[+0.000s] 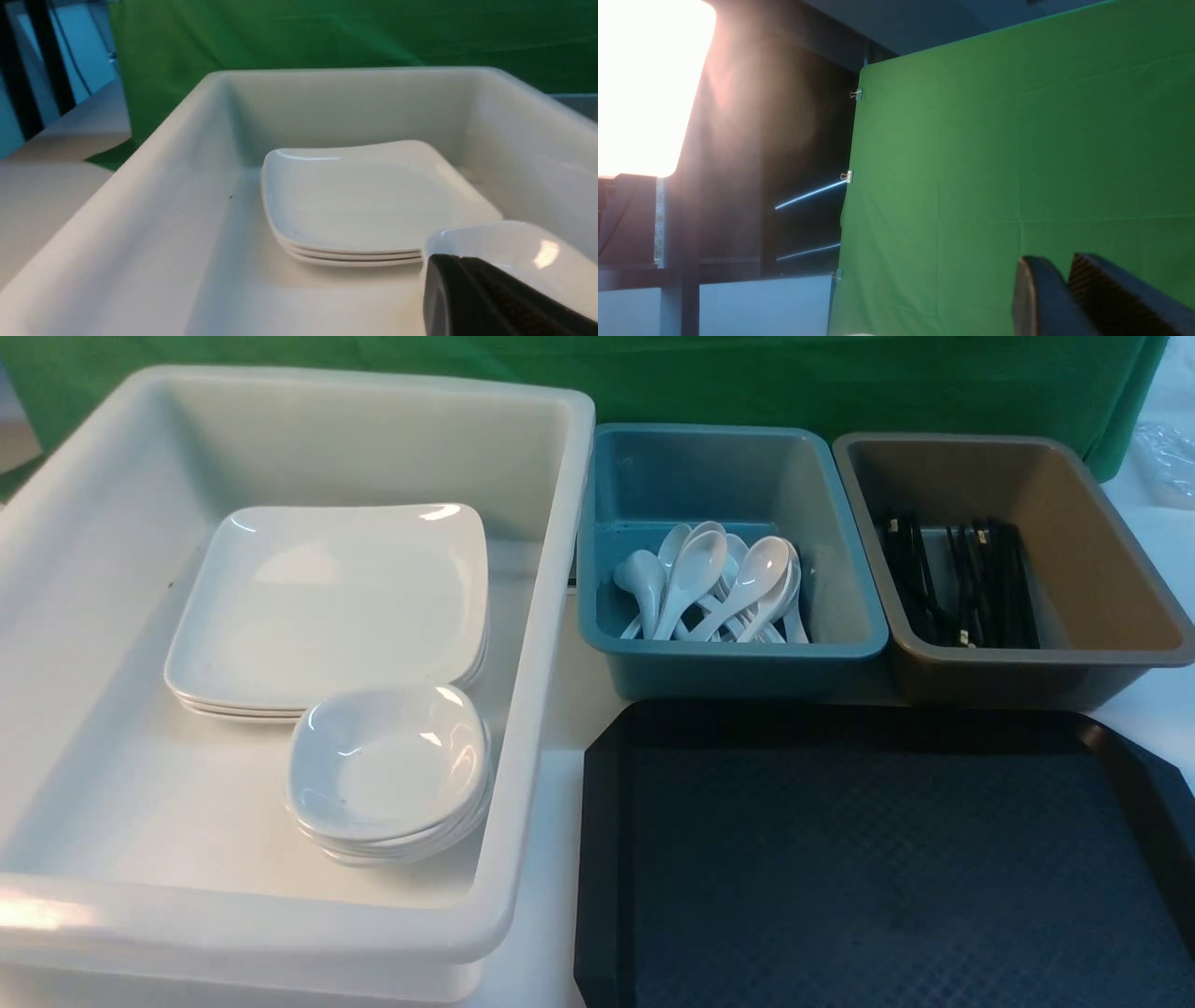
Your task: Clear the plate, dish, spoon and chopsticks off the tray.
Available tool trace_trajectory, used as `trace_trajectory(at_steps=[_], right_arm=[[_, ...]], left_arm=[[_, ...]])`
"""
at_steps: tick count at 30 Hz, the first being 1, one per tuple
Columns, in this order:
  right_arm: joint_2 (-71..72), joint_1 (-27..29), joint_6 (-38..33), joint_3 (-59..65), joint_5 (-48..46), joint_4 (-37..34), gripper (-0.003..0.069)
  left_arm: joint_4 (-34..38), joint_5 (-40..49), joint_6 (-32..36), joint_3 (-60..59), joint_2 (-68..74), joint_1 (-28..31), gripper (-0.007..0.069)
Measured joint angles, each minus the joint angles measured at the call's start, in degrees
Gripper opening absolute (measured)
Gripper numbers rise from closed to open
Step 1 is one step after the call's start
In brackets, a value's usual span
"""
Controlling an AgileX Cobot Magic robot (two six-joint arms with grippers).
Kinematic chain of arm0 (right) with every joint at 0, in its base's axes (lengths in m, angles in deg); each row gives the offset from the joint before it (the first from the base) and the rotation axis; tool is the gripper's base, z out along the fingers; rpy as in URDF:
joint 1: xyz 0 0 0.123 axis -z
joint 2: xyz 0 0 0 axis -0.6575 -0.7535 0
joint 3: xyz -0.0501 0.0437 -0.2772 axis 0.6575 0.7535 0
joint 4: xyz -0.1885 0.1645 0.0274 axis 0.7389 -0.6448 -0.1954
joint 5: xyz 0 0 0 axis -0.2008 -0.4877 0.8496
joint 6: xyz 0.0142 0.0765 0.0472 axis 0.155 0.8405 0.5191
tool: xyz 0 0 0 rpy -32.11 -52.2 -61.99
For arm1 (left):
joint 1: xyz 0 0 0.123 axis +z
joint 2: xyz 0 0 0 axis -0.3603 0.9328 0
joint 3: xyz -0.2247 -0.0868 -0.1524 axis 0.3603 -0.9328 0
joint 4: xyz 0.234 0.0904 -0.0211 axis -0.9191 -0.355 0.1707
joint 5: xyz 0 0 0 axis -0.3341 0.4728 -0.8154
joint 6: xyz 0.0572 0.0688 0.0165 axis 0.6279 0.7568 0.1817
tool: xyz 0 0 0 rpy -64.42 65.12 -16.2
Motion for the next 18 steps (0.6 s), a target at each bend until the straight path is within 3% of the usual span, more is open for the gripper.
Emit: trace_trajectory(at_steps=[18], right_arm=[[0.00, 0.00, 0.00, 0.00, -0.06, 0.00, 0.0176]], left_arm=[[0.17, 6.21, 0.00, -2.11, -3.08, 1.30, 0.0002]])
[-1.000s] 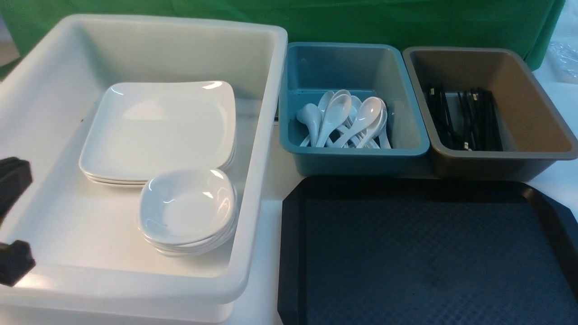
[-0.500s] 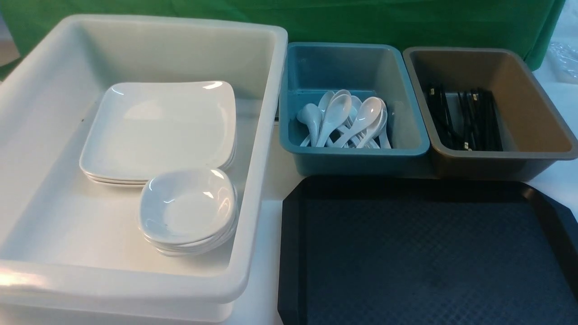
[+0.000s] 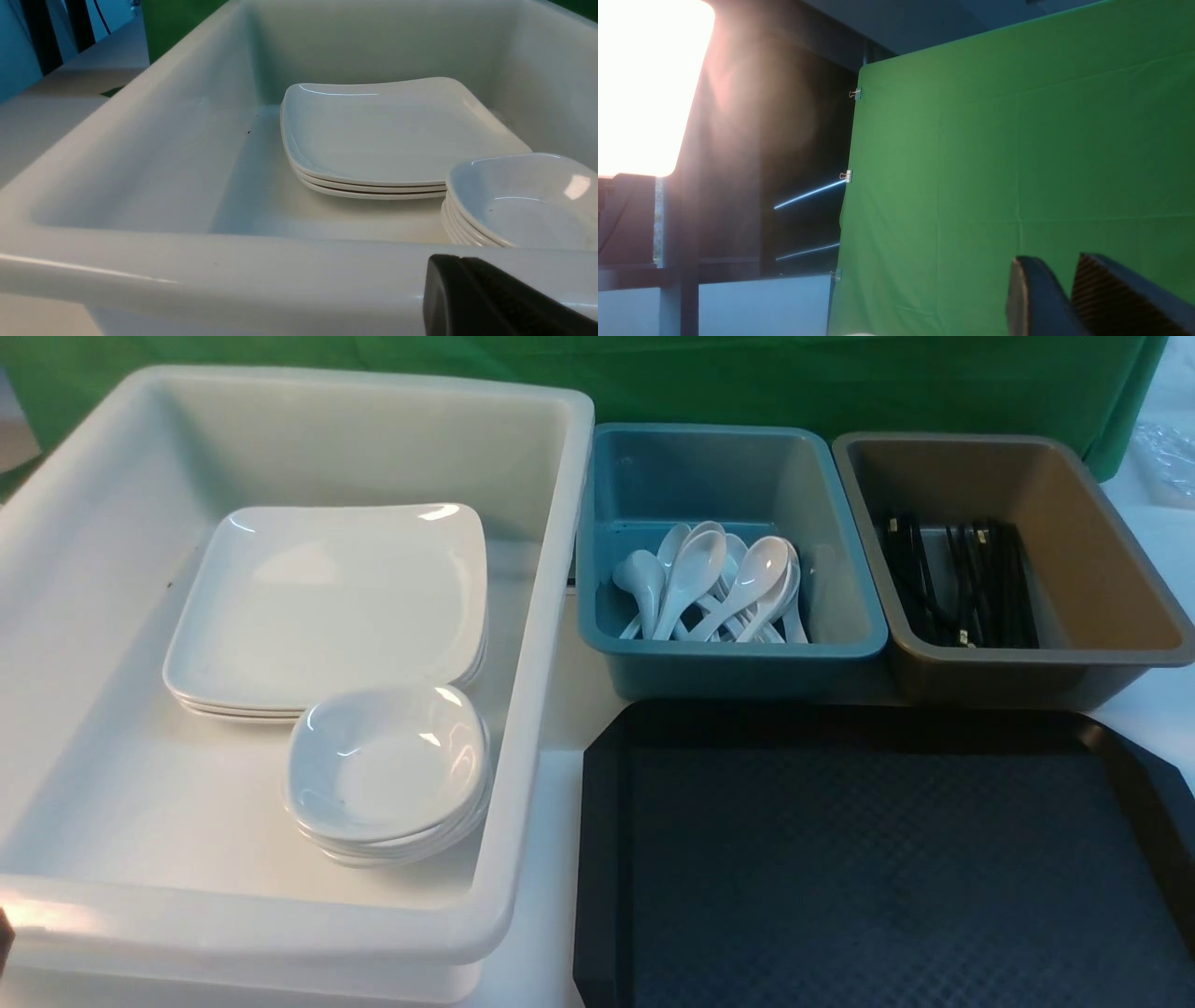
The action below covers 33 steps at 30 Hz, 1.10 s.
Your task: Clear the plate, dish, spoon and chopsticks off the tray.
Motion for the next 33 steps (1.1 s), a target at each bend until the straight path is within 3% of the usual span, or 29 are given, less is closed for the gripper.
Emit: trace_trajectory(at_steps=[22, 24, 29, 33], right_arm=[[0.00, 0.00, -0.08, 0.39, -0.41, -0.08, 0.0218], [0.00, 0.00, -2.55, 0.81, -1.74, -1.85, 0.0218], [0.00, 0.00, -17.08, 1.85, -7.09, -11.98, 0.0222], [0.00, 0.00, -21.06, 2.73, -9.20, -13.72, 0.0231]], left_arm=[[0.00, 0.00, 0.00, -0.04, 0.00, 0.00, 0.0002], [0.00, 0.00, 0.00, -0.04, 0.00, 0.00, 0.0002], [0.00, 0.00, 0.00, -0.04, 0.00, 0.00, 0.0002], [0.00, 0.00, 0.00, -0.04, 0.00, 0.00, 0.0002]])
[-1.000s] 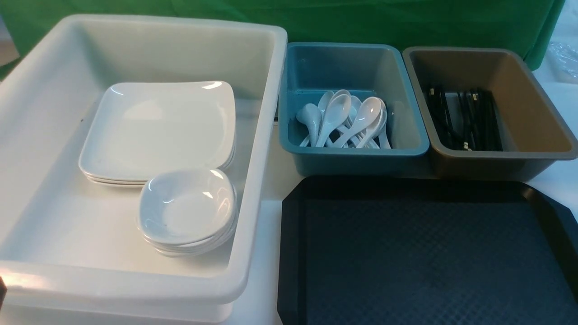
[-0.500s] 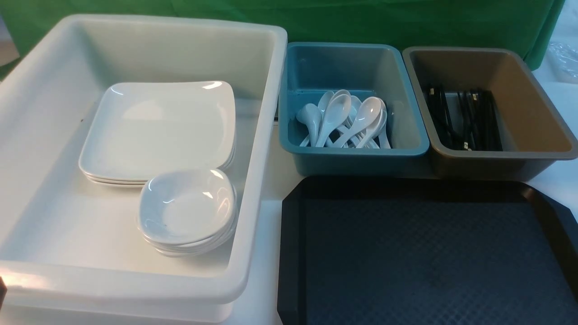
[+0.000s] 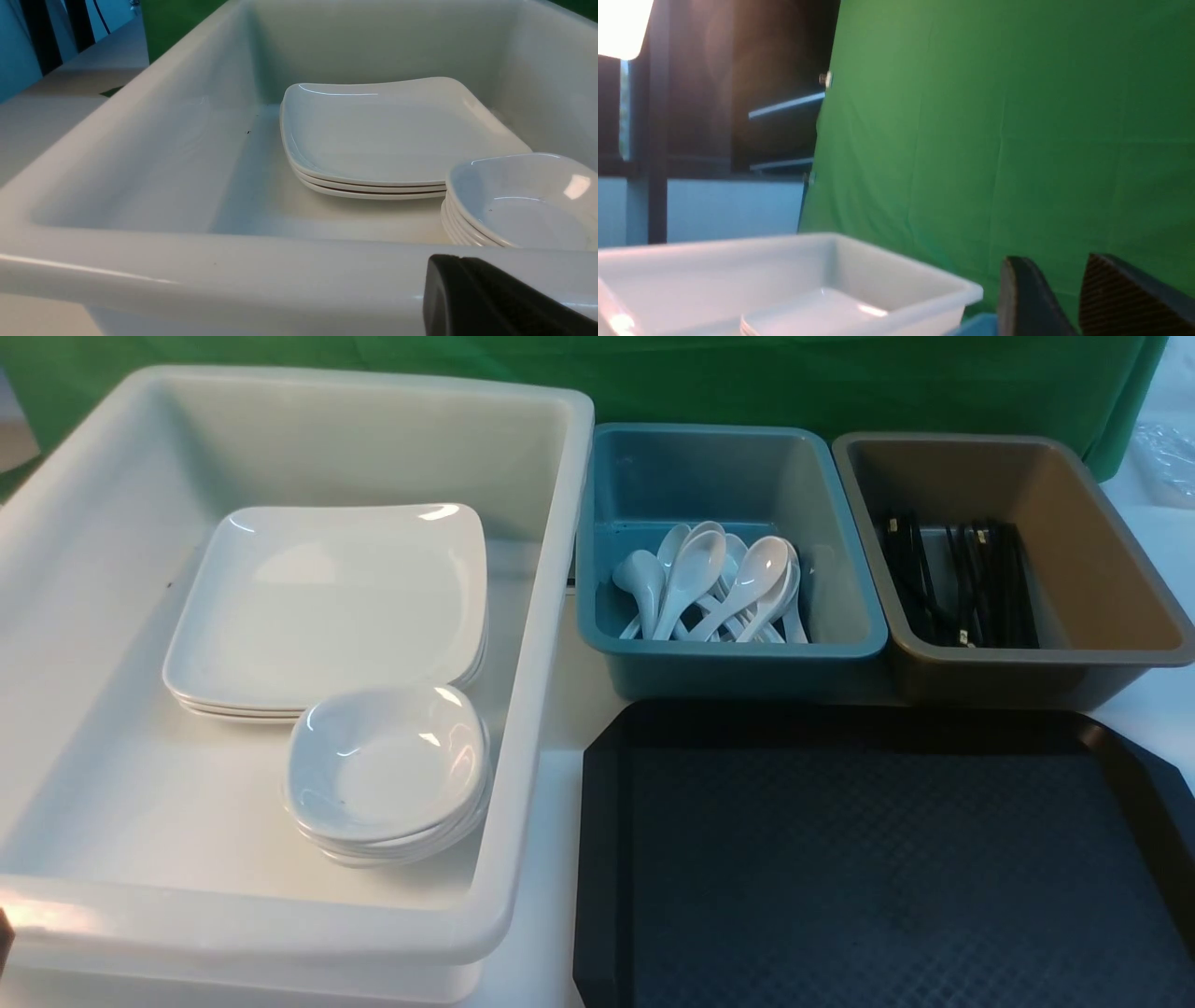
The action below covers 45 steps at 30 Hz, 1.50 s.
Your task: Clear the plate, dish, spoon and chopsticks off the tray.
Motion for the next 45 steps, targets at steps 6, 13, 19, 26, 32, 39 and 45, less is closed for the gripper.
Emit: trace_trajectory(at_steps=[6, 13, 19, 26, 32, 39, 45], right_arm=[[0.00, 0.00, -2.50, 1.71, -3.39, -0.50, 0.0236], [0.00, 0.90, -2.56, 2.22, -9.95, -0.52, 0.0237], [-0.05, 14.96, -2.34, 2.45, -19.05, -0.57, 0.0237], [-0.08, 31.05, -3.66, 11.12, -20.46, -0.51, 0.0237], [-0.11, 37.36, -3.88, 14.31, -22.35, -0.51, 0.0239], [-0.11, 37.50, -0.42, 14.31, -22.41, -0.51, 0.0239], [-0.11, 37.50, 0.57, 14.31, -22.41, -0.51, 0.0239]], left_arm=[[0.00, 0.00, 0.00, 0.00, 0.00, 0.00, 0.0002], [0.00, 0.00, 0.00, 0.00, 0.00, 0.00, 0.0002], [0.00, 0.05, 0.00, 0.00, 0.00, 0.00, 0.0002], [0.00, 0.05, 0.00, 0.00, 0.00, 0.00, 0.0002], [0.00, 0.35, 0.00, 0.00, -0.04, 0.00, 0.0003], [-0.24, 0.41, 0.00, 0.00, -0.04, 0.00, 0.0003], [-0.23, 0.41, 0.00, 0.00, -0.04, 0.00, 0.0004]])
